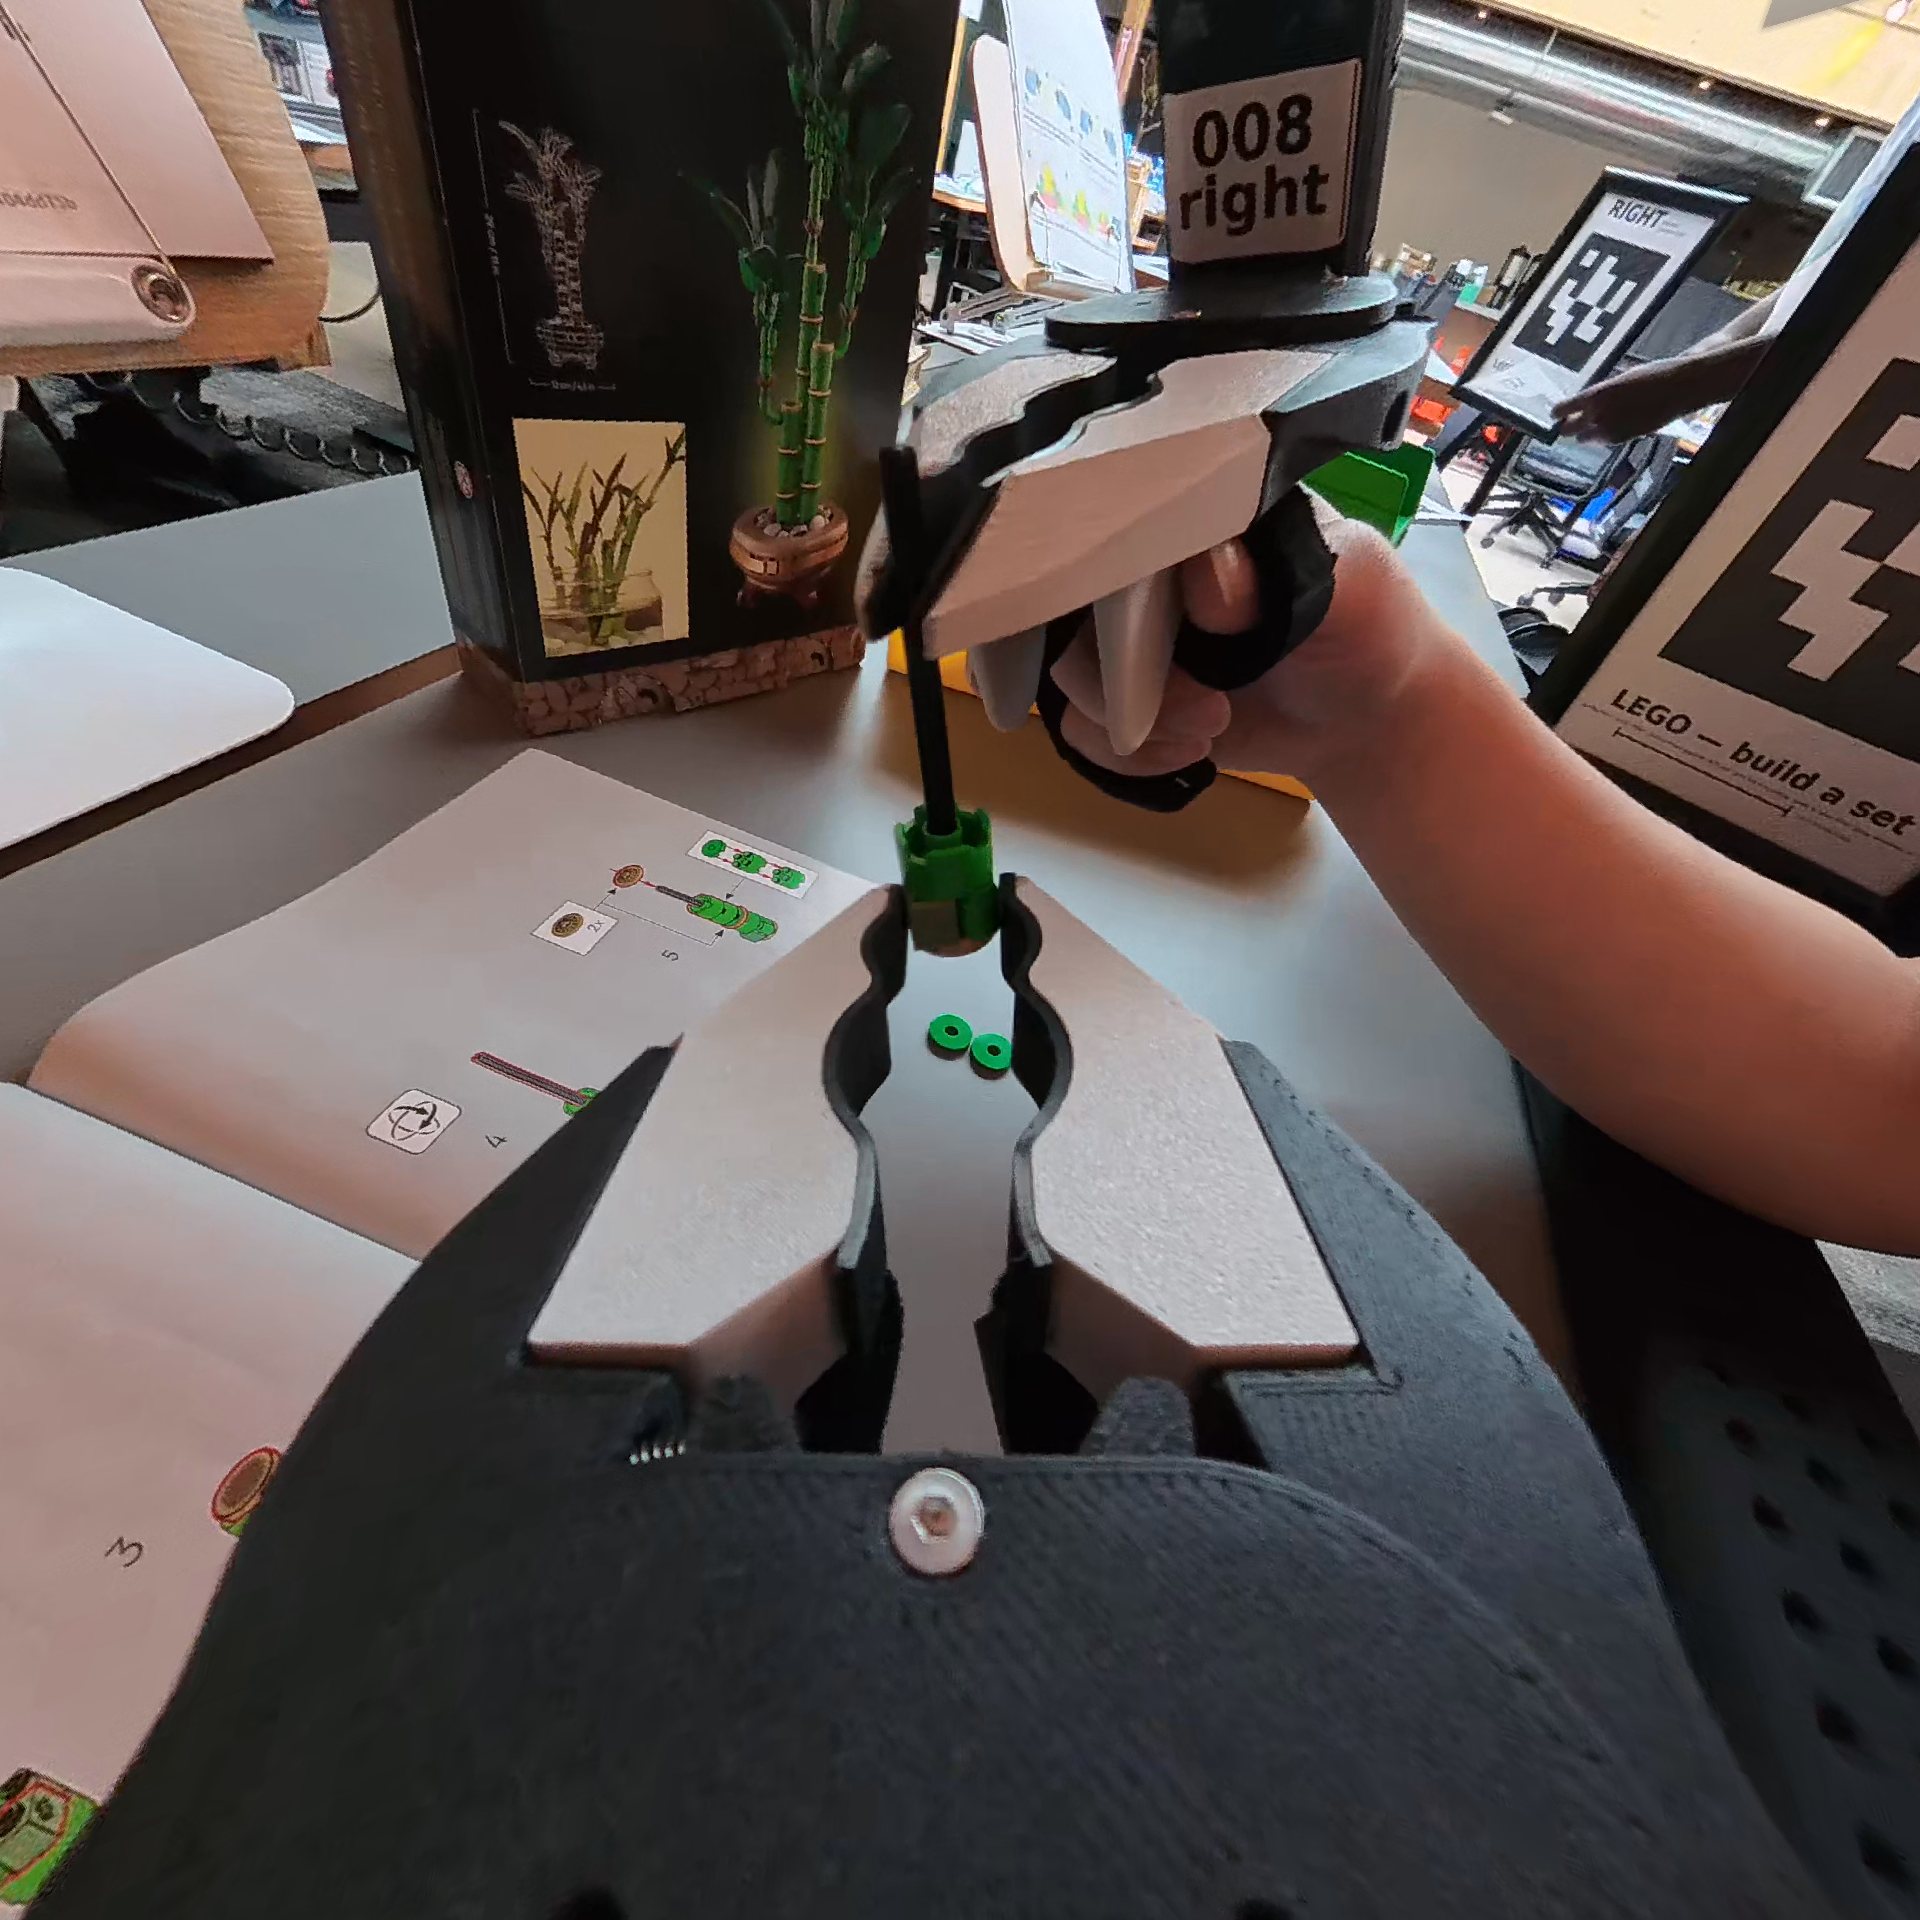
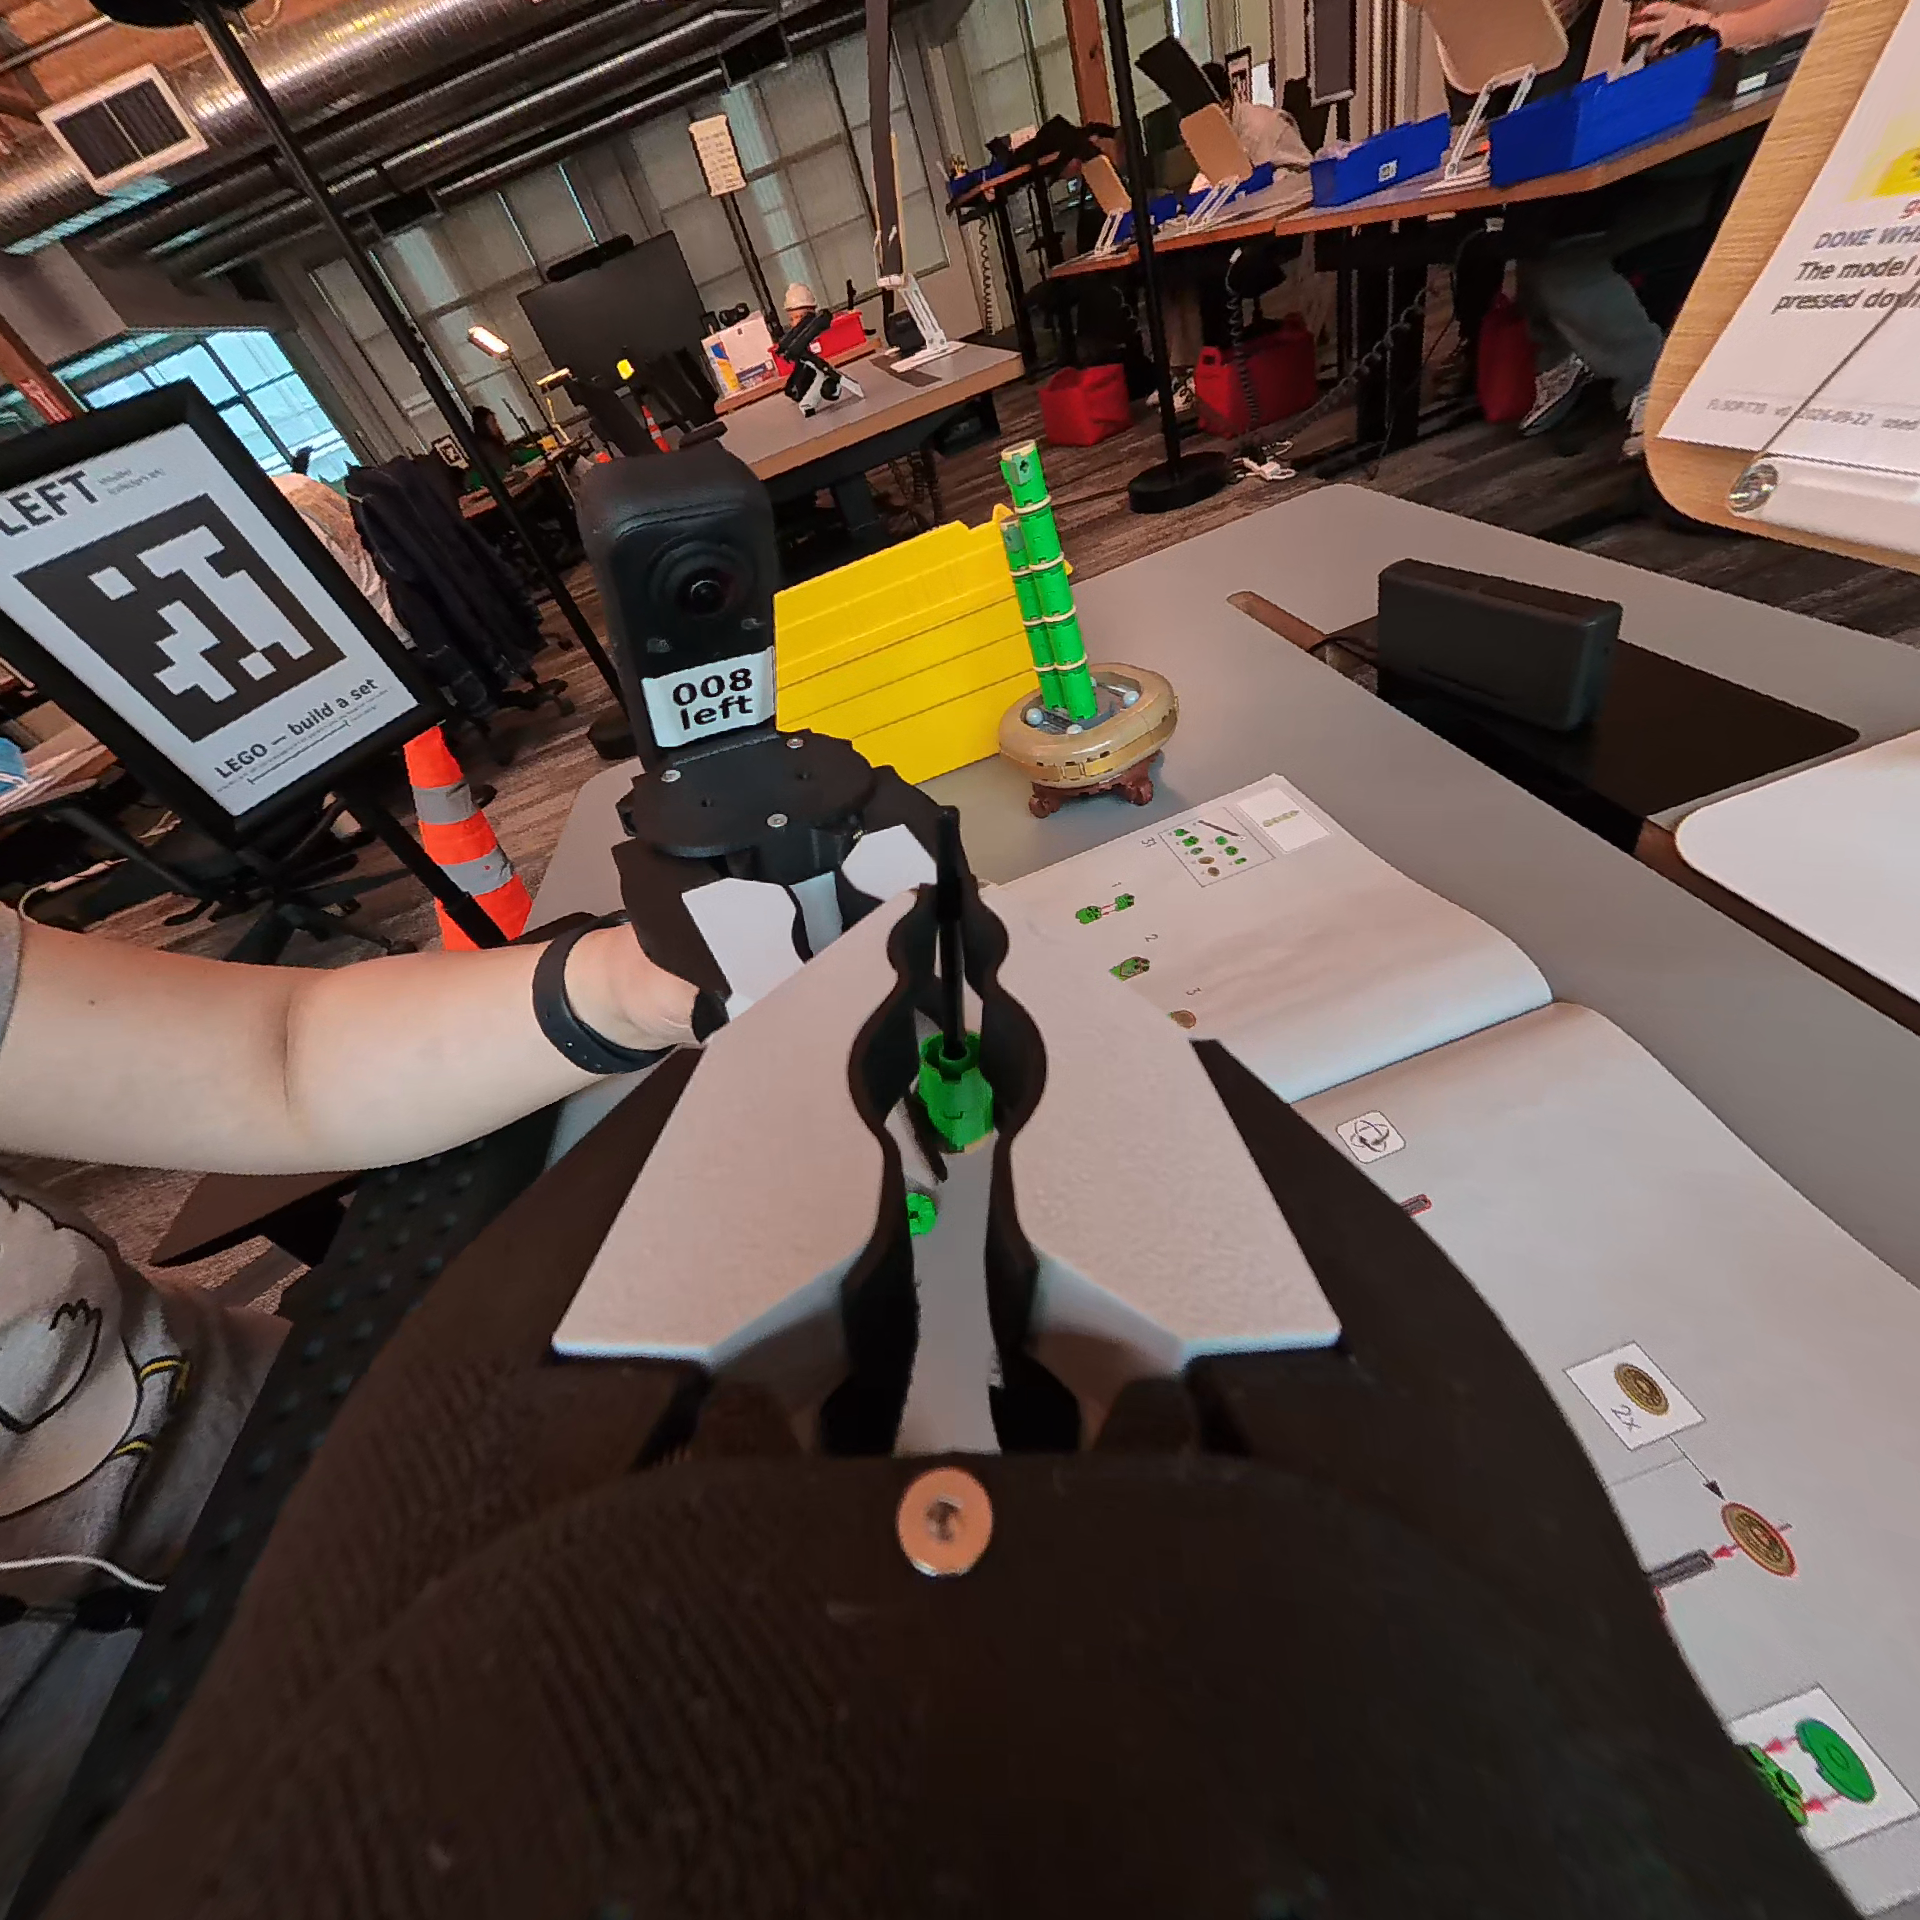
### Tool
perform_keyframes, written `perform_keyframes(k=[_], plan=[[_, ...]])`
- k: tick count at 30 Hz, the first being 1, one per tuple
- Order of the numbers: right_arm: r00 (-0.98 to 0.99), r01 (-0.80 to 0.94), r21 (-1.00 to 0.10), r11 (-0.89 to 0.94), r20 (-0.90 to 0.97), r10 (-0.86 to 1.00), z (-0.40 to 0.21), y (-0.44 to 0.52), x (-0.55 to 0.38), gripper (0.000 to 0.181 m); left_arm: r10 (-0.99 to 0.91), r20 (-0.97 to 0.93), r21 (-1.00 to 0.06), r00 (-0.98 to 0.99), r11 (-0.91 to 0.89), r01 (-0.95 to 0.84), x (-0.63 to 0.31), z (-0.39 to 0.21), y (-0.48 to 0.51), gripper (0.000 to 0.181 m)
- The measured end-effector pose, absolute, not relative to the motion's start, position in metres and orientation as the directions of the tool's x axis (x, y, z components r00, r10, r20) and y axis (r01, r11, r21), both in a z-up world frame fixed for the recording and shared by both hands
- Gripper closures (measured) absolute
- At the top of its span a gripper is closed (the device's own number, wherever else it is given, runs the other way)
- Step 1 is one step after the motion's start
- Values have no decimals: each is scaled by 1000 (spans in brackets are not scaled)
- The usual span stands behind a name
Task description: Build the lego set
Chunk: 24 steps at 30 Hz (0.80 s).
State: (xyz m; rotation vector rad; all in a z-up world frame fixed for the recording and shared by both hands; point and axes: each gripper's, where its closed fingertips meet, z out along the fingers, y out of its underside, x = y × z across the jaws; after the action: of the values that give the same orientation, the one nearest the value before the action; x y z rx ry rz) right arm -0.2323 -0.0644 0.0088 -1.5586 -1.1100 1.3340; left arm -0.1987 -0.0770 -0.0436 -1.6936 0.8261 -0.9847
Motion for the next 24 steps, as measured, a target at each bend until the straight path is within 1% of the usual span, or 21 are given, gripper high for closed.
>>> perform_keyframes(k=[7, 9, 12, 17, 18, 21, 23, 24], plan=[[61, 118, -943, -311, -306, 950, 10, -64, -232, 178, -866, 224, -954, 446, -288, -80, -200, -42, -77, 165], [63, 116, -943, -311, -305, 950, 10, -64, -232, 178, -864, 234, -951, 445, -298, -79, -200, -43, -77, 158], [62, 121, -942, -313, -307, 950, 9, -64, -233, 178, -864, 220, -953, 452, -289, -88, -200, -45, -77, 165], [51, 119, -939, -323, -319, 946, 7, -64, -233, 178, -866, 225, -949, 446, -299, -101, -199, -47, -78, 166], [52, 117, -940, -322, -318, 947, 7, -64, -233, 174, -866, 228, -948, 445, -301, -101, -200, -47, -78, 166], [65, 100, -955, -278, -272, 960, 11, -63, -232, 144, -865, 227, -948, 448, -302, -103, -203, -46, -77, 166], [90, 112, -965, -237, -228, 970, 12, -62, -227, 135, -860, 222, -945, 459, -307, -117, -207, -49, -75, 166], [99, 126, -967, -219, -208, 973, 11, -62, -223, 134, -856, 213, -944, 470, -304, -126, -211, -50, -74, 166]])
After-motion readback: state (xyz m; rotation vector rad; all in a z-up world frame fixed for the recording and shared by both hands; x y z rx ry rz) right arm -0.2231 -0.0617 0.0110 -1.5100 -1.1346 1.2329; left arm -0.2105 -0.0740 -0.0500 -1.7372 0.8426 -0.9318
